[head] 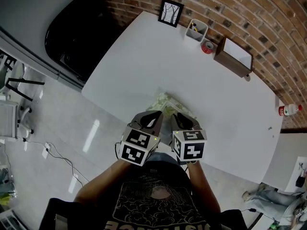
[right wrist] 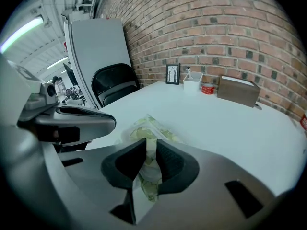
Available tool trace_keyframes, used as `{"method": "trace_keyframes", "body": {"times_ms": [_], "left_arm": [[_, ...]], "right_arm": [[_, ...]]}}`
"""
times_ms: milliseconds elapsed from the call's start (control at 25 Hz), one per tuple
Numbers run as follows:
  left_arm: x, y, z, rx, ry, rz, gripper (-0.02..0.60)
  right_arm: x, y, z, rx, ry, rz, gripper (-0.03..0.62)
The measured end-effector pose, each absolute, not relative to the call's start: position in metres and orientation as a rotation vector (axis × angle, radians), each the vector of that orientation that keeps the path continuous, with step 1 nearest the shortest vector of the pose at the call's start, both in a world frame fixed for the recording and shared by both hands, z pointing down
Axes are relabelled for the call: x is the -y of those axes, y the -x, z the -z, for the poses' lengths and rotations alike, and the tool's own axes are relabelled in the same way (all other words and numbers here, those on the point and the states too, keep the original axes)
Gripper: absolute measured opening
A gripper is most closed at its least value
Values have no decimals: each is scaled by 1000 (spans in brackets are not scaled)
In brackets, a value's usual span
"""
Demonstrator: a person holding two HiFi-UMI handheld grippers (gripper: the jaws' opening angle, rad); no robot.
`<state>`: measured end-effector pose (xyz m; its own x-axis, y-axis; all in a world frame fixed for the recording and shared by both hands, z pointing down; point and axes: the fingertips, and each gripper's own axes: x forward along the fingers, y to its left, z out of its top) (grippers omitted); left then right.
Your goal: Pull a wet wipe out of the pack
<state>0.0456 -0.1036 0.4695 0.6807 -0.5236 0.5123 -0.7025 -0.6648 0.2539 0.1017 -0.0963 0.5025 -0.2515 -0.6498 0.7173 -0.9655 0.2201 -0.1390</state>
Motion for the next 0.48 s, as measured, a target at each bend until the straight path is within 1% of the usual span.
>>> {"method": "trace_keyframes", "body": {"times_ms": [120, 240, 480], "left_arm": [[102, -45, -468, 950, -2456, -561, 12], [100, -46, -469, 952, -2456, -555, 12], [99, -48, -469, 953, -2451, -562, 12]], "right_arm": [[99, -103, -505, 1985, -1490, -835, 66], [99, -105, -508, 1971, -1489, -809, 34], [99, -106, -509, 1981, -1478, -751, 17]]}}
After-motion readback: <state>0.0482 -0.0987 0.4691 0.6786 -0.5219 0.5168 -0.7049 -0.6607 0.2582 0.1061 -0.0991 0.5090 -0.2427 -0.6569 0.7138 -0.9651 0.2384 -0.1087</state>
